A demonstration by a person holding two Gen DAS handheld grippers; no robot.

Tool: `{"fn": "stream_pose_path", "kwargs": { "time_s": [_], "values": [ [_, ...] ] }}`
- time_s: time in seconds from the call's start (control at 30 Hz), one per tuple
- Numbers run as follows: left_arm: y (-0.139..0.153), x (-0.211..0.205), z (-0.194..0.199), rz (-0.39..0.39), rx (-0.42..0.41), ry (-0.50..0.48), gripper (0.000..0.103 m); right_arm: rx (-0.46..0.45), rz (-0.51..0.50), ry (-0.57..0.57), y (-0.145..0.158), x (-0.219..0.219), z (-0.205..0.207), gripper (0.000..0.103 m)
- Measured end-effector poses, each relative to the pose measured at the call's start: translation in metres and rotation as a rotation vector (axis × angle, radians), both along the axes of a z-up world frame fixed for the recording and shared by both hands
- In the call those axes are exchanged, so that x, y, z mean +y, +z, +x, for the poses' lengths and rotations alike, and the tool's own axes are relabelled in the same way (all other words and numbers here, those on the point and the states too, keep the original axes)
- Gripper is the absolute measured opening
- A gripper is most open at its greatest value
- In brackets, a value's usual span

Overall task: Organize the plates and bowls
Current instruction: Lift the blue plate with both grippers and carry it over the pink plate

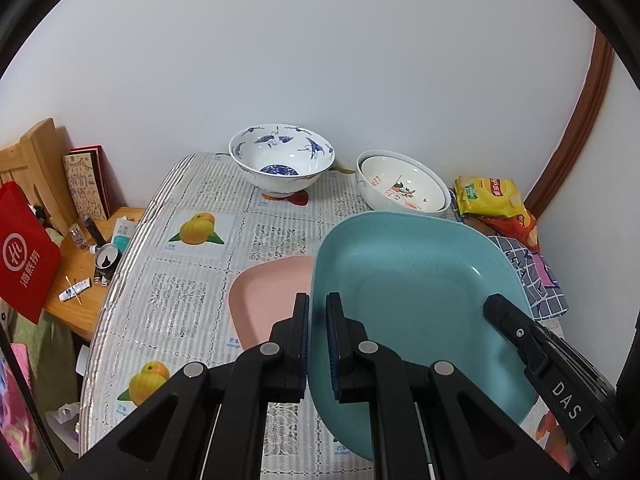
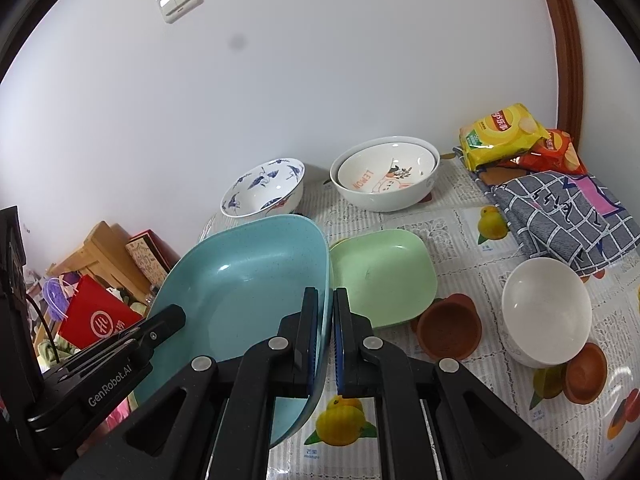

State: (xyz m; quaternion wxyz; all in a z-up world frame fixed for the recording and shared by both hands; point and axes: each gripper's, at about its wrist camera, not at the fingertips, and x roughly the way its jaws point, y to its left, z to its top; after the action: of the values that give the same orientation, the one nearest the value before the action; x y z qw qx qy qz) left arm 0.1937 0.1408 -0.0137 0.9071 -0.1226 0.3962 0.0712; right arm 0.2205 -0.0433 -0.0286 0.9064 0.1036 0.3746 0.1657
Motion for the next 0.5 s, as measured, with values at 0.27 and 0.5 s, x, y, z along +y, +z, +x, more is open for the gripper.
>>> {"fn": "stream_pose_path", "kwargs": {
  "time_s": [0.27,0.5],
  "values": [
    [0.001,0.013,0.005,0.001,-0.002,0.023,0.009,-0.005,-0.018,0.026,0.002,0.015,0.010,0.007],
    [0.005,0.027,0.009,0.000,-0.012,0.056,0.009,-0.026,-0.019,0.054,0.008,0.030,0.018,0.007]
  ]
}}
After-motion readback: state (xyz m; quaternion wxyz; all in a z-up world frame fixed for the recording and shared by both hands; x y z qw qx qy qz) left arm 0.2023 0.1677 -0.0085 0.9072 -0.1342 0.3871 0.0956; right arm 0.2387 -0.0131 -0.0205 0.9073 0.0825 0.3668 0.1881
